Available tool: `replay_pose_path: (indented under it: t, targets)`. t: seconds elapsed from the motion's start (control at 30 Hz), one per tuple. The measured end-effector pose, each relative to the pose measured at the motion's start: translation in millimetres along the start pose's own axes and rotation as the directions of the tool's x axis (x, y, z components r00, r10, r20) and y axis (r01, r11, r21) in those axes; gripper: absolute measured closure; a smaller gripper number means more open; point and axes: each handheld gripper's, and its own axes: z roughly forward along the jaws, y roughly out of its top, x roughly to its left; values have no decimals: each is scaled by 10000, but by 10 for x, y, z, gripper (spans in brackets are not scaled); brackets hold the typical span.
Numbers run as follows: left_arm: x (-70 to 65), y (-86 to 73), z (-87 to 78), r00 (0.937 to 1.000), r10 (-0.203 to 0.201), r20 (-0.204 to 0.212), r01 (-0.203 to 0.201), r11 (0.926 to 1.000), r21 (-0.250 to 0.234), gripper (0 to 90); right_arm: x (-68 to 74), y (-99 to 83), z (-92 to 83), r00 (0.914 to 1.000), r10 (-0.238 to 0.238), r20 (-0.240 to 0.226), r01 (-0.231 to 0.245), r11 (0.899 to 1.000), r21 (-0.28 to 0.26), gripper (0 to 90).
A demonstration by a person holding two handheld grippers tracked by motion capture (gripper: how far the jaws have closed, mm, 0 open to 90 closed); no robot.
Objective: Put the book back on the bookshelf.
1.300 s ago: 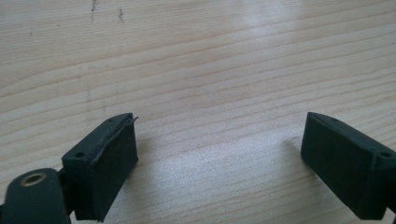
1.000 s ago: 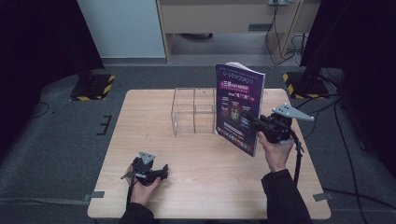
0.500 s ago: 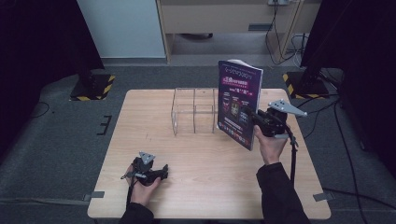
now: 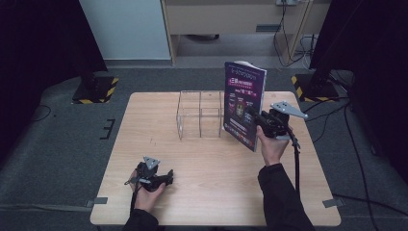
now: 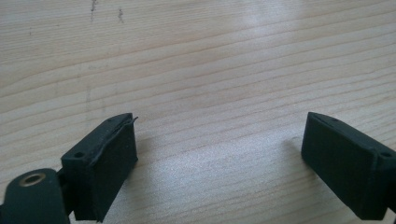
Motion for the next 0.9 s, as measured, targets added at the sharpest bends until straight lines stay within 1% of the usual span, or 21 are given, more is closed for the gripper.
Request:
replay_pose_path:
  t: [0.07,0.27,0.33,0.37,0.53,0.73,0.9]
  targets:
    - [0,0,0,10000,0,3,0,10000,0,94,9,-18,41,9998,25,178,-25,10000,-25,829]
    - [0,0,0,10000,4,3,-4,10000,4,94,4,-35,100,9993,117,350,-115,9999,-62,829]
    - [0,0,0,10000,2,1,-2,10000,1,94,0,-43,119,9990,93,441,-90,9999,-73,829]
    - [0,0,0,10000,2,2,-2,10000,2,94,1,-54,135,9984,85,563,-79,9999,-101,829]
    - [0,0,0,10000,1,1,-1,10000,2,94,12,-90,159,9979,56,651,-42,9997,-220,829]
    - [0,0,1,10000,8,9,-8,10000,6,93,23,-152,236,9966,78,814,-59,9997,-237,828]
    - [-1,2,3,10000,20,5,-20,10000,24,88,49,-194,287,9960,-1,897,33,9994,-355,828]
